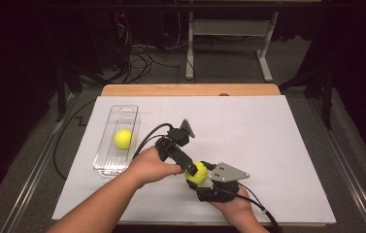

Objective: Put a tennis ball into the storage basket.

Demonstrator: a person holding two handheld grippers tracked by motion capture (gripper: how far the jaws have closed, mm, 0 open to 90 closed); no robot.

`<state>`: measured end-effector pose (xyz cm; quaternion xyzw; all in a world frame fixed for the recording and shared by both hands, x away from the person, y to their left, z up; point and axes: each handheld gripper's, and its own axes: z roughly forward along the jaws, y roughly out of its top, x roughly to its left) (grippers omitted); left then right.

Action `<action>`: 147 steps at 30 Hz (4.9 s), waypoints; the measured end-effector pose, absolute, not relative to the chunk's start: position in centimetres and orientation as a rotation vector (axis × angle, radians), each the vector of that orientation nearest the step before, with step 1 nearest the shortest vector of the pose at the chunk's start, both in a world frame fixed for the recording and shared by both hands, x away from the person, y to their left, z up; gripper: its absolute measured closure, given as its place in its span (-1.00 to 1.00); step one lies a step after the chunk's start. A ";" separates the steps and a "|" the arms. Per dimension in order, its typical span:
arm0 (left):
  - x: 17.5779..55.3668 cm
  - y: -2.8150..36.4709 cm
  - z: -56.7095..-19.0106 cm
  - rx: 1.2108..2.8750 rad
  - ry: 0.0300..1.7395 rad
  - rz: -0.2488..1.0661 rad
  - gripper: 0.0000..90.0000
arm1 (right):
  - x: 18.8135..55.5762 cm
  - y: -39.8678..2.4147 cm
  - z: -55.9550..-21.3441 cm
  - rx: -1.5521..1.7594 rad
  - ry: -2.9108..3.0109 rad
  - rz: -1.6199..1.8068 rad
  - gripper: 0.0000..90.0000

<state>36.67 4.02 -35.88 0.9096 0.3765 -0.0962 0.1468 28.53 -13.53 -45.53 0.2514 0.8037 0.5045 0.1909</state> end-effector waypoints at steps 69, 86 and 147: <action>36.8 0.7 -38.4 2.606 1.010 -0.467 -0.40 | 28.4 -13.9 -45.2 0.706 2.228 1.432 -0.40; 36.8 0.8 -38.2 2.601 1.016 -0.446 -0.39 | 28.4 -13.7 -45.4 0.717 2.232 1.418 -0.56; 38.2 4.8 -38.4 2.595 1.151 -0.356 -0.40 | 28.7 -15.5 -45.4 0.757 2.165 1.420 -0.99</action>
